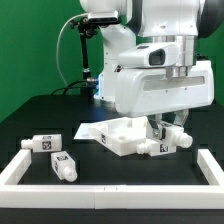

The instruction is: Assemble one leg

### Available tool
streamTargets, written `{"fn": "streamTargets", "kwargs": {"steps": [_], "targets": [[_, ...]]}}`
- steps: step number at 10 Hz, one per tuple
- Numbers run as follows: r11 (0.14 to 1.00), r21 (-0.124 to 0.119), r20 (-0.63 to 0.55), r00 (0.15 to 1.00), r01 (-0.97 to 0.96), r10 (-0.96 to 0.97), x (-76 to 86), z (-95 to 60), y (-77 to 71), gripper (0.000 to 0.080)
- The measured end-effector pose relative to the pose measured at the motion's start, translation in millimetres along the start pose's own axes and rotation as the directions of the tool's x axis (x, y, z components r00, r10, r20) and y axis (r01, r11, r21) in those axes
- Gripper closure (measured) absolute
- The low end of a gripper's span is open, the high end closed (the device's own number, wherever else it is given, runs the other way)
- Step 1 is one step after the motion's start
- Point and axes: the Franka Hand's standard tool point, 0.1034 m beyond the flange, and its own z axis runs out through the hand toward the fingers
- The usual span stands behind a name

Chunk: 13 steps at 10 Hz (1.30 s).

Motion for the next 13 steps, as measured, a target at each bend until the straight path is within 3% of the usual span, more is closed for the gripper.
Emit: {"fn": "streamTargets", "kwargs": {"steps": [1,2,4,5,7,12,13], "targets": [[1.0,-0.001,0.001,1.0,-0.002,0.002,-0.9,-0.9,2.1,0.0515],[1.0,0.005,0.029,0.999,0.029,-0.029,-9.2,-10.4,14.3,0.0515],[0.999,-0.009,0.042,0.998,0.044,-0.044,-27.5,-33.7,50.0,0.0515],[0.998,-0.01,0.051,0.997,0.06,-0.06,-38.3,-39.0,63.8,0.0515],[0.997,-0.039,0.037,0.998,0.059,-0.058,-60.2,-44.2,90.0,0.0515],[0.999,-0.031,0.042,0.998,0.043,-0.042,-64.7,-42.2,88.7,0.0515],[1.0,-0.002,0.061,0.998,-0.001,0.001,-81.8,-40.1,82.6,0.0515]]}}
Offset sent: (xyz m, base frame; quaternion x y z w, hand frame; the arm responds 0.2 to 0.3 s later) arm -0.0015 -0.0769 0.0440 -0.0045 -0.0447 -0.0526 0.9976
